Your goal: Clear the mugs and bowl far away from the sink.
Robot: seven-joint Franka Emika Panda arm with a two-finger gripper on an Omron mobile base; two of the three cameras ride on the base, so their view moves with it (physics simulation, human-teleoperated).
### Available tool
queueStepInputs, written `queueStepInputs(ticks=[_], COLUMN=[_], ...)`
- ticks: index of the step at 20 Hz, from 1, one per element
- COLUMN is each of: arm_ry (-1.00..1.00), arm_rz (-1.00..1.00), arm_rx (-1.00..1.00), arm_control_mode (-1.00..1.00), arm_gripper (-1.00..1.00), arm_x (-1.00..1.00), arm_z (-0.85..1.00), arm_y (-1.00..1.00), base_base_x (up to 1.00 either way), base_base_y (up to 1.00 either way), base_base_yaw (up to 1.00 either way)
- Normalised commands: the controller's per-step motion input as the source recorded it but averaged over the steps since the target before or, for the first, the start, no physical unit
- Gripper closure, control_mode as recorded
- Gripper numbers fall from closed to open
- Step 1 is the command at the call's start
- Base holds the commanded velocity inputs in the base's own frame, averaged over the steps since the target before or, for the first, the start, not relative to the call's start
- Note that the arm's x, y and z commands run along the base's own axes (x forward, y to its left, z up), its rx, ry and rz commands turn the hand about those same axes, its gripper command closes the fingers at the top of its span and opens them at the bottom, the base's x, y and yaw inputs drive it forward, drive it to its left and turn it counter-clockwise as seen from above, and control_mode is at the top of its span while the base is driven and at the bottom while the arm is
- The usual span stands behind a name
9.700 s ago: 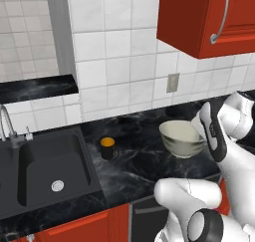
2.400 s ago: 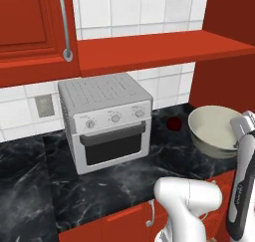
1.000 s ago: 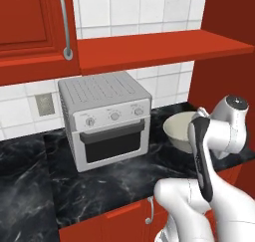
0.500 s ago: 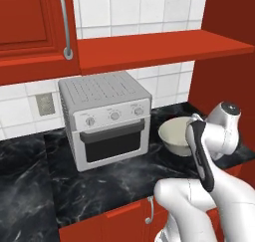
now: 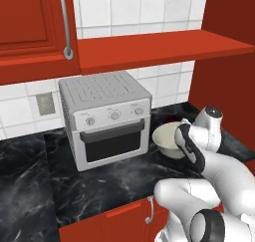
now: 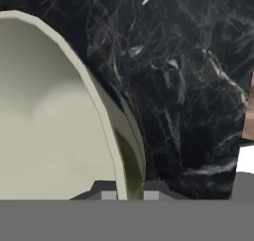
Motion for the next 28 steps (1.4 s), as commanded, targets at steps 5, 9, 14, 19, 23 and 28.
queueStepInputs(ticks=[5,9,14,19,23,28], arm_ry=[0.06,0.05,0.03,0.0,-0.07,-0.26], arm_rz=[0.04,0.04,0.01,-0.01,-0.01,0.0], arm_rx=[0.0,0.0,0.0,0.0,0.0,-0.01], arm_control_mode=[-1.0,-1.0,-1.0,-1.0,-1.0,-1.0], arm_gripper=[1.0,1.0,-1.0,-1.0,-1.0,-1.0], arm_x=[0.42,0.35,0.15,-0.12,-0.31,-0.64], arm_z=[-0.35,-0.4,-0.15,0.0,0.09,0.62], arm_y=[0.0,0.0,0.0,0.0,0.0,0.0], base_base_x=[0.0,0.0,0.0,0.0,0.0,0.0], base_base_y=[0.0,0.0,0.0,0.0,0.0,0.0], base_base_yaw=[0.0,0.0,0.0,0.0,0.0,0.0])
